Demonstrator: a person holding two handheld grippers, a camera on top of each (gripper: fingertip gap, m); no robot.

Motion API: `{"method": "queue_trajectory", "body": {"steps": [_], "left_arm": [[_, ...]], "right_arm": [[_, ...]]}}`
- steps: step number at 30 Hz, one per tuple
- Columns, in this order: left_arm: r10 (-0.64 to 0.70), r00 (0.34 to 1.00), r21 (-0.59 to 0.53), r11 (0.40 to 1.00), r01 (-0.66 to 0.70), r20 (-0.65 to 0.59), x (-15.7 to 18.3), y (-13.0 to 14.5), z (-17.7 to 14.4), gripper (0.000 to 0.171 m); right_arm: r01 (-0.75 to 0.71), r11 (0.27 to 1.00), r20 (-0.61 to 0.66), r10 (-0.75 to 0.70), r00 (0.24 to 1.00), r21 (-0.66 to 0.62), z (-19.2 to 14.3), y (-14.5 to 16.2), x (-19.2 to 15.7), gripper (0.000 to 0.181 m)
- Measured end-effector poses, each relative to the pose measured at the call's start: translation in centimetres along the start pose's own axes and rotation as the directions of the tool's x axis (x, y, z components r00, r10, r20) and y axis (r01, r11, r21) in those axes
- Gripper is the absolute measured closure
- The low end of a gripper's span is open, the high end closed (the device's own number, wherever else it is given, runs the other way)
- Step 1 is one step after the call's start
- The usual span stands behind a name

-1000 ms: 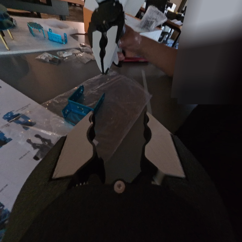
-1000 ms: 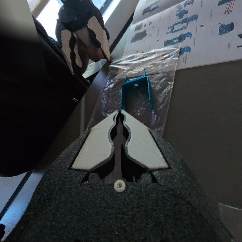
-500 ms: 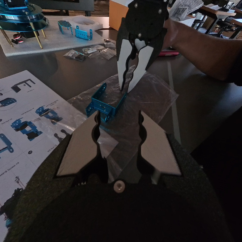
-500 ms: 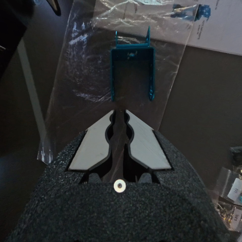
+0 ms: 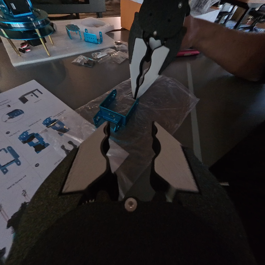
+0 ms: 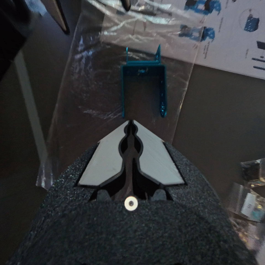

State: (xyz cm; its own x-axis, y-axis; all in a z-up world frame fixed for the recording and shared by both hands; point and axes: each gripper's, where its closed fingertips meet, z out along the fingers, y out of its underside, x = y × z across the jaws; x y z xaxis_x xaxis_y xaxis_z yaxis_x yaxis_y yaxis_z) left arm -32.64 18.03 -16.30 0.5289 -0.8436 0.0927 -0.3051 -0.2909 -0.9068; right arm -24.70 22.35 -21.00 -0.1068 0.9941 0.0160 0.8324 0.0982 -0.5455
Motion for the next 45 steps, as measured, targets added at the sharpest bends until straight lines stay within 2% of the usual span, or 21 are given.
{"method": "queue_trajectory", "body": {"steps": [4, 8, 11, 13, 16, 19, 22, 24, 25, 27, 28, 30, 35, 41, 45], "left_arm": [[0.130, 0.988, -0.001, 0.991, -0.131, 0.088, -0.1, -0.5, 0.5, 0.121], [0.219, 0.963, 0.039, 0.973, -0.228, 0.159, -0.1, -2.1, 0.7, 0.132], [0.240, 0.954, 0.086, 0.962, -0.259, 0.180, 0.0, -3.3, 1.0, 0.135], [0.233, 0.956, 0.131, 0.957, -0.258, 0.179, 0.2, -4.0, 1.4, 0.138], [0.231, 0.955, 0.136, 0.957, -0.258, 0.187, 0.0, -4.1, 2.1, 0.139], [0.286, 0.931, 0.056, 0.950, -0.306, 0.227, -0.8, -3.1, 2.5, 0.139], [0.268, 0.942, 0.063, 0.956, -0.286, 0.201, -0.6, -2.7, 1.9, 0.139], [0.239, 0.956, 0.077, 0.964, -0.254, 0.168, -0.3, -2.6, 1.2, 0.140], [0.236, 0.958, 0.067, 0.966, -0.249, 0.164, -0.4, -2.4, 0.9, 0.139], [0.244, 0.951, 0.037, 0.966, -0.255, 0.192, -1.1, -2.0, 0.4, 0.139], [0.246, 0.950, 0.017, 0.967, -0.254, 0.194, -1.3, -1.7, 0.2, 0.139], [0.232, 0.960, -0.059, 0.972, -0.226, 0.156, -1.5, -0.4, 0.4, 0.138], [0.181, 0.978, -0.186, 0.969, -0.160, 0.103, -2.1, 1.9, 1.2, 0.134], [0.174, 0.985, -0.293, 0.942, -0.163, 0.011, -1.1, 3.9, 2.3, 0.129], [0.157, 0.988, -0.303, 0.941, -0.151, -0.004, -1.2, 3.8, 2.9, 0.122]], "right_arm": [[-0.234, 0.957, 0.171, 0.206, 0.964, 0.170, -1.5, -1.0, 0.3, 0.179], [-0.470, 0.815, 0.396, 0.330, 0.857, 0.338, -3.8, -3.3, 0.7, 0.181], [-0.589, 0.706, 0.543, 0.339, 0.768, 0.393, -5.1, -5.0, 0.7, 0.181], [-0.618, 0.684, 0.588, 0.334, 0.737, 0.387, -5.2, -5.7, 0.3, 0.181], [-0.642, 0.659, 0.621, 0.324, 0.714, 0.393, -5.7, -6.4, 0.1, 0.181], [-0.585, 0.721, 0.492, 0.382, 0.782, 0.371, -4.7, -5.1, 0.9, 0.181], [-0.406, 0.852, 0.276, 0.324, 0.905, 0.330, -4.6, -3.5, 1.3, 0.181], [-0.267, 0.937, 0.117, 0.246, 0.962, 0.226, -3.9, -1.9, 1.5, 0.161], [-0.211, 0.965, 0.096, 0.198, 0.976, 0.156, -3.3, -1.2, 0.9, 0.152], [-0.116, 0.993, 0.042, 0.115, 0.992, 0.025, -2.2, -0.5, 1.0, 0.152], [-0.061, 0.998, 0.035, 0.062, 0.997, -0.021, -1.7, -0.5, 1.1, 0.152], [0.024, 0.999, 0.034, -0.023, 0.999, -0.024, -1.1, -1.5, 1.5, 0.156], [0.104, 0.994, 0.095, -0.100, 0.990, -0.042, -0.2, -2.1, 1.3, 0.160], [0.122, 0.991, 0.151, -0.112, 0.982, -0.061, 1.5, -2.2, -0.2, 0.160], [0.123, 0.990, 0.157, -0.111, 0.981, -0.068, 2.3, -2.4, -0.3, 0.162]]}}
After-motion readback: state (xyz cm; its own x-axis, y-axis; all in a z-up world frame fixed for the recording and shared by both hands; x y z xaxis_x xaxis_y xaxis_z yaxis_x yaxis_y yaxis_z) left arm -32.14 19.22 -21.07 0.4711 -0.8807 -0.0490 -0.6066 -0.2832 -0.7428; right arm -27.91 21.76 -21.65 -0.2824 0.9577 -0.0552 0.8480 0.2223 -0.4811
